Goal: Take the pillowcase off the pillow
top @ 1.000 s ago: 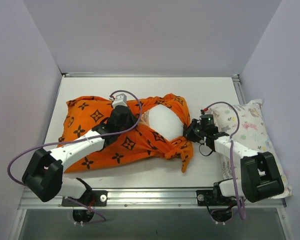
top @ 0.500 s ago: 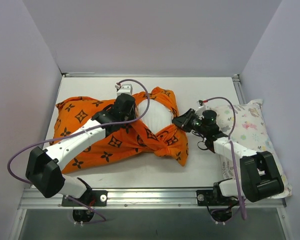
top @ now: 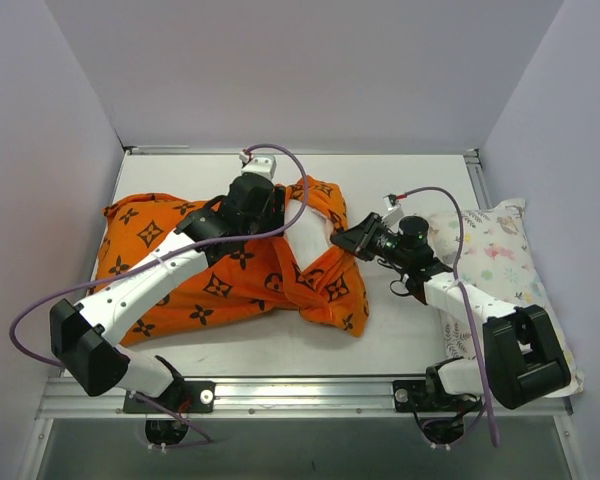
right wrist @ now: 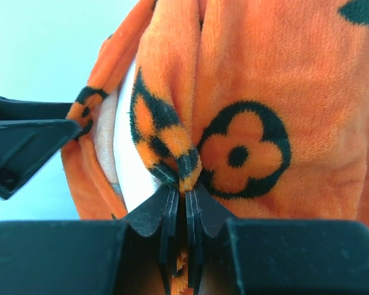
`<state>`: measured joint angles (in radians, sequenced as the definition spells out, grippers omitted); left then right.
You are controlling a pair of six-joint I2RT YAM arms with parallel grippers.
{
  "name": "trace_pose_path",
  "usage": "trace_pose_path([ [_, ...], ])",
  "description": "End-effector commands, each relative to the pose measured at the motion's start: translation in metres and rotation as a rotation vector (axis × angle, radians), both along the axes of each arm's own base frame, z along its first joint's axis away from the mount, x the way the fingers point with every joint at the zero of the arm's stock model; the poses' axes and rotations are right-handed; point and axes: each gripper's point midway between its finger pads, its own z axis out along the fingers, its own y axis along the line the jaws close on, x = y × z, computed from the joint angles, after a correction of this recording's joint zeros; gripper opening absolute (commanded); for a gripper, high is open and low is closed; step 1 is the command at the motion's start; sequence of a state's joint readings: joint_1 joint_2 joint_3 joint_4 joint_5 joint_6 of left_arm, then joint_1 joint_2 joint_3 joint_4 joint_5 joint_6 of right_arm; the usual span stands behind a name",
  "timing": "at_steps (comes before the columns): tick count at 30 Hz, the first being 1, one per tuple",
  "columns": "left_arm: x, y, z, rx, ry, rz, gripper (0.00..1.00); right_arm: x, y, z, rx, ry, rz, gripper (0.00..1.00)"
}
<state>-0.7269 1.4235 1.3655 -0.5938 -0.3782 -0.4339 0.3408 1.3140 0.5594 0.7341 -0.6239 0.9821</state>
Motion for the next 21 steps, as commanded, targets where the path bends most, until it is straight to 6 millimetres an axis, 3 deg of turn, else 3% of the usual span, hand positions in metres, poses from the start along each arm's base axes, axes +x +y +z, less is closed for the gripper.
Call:
trace_pose_path([
  [1,-0.006,-0.012,0.041,-0.039,-0.071,-0.056,0.70,-0.001,0.008,0.027,0.002,-0.092,0.034,0.00],
  [6,-0.026,-0.048,0.062,-0.086,-0.101,-0.141,0.71,-0.001,0.006,0.012,-0.040,-0.059,0.017,0.00],
  [10,-0.043,-0.085,0.058,-0.153,-0.084,-0.204,0.76,-0.001,0.002,0.003,-0.068,-0.038,-0.002,0.00],
  [13,-0.043,-0.107,0.042,-0.216,-0.053,-0.222,0.78,-0.001,-0.001,-0.004,-0.089,-0.022,-0.018,0.00],
  [14,-0.041,-0.111,0.028,-0.217,-0.027,-0.202,0.79,-0.001,-0.002,-0.005,-0.095,-0.019,-0.022,0.00],
  [16,-0.028,-0.105,0.016,-0.200,-0.033,-0.110,0.81,-0.001,-0.006,-0.013,-0.126,0.008,-0.042,0.00],
  [20,-0.013,-0.104,-0.029,-0.127,0.022,-0.049,0.84,-0.006,-0.025,-0.026,-0.244,0.029,-0.094,0.00],
  [21,-0.013,-0.106,-0.037,-0.115,0.037,-0.055,0.86,-0.012,-0.032,-0.037,-0.290,0.073,-0.107,0.00],
])
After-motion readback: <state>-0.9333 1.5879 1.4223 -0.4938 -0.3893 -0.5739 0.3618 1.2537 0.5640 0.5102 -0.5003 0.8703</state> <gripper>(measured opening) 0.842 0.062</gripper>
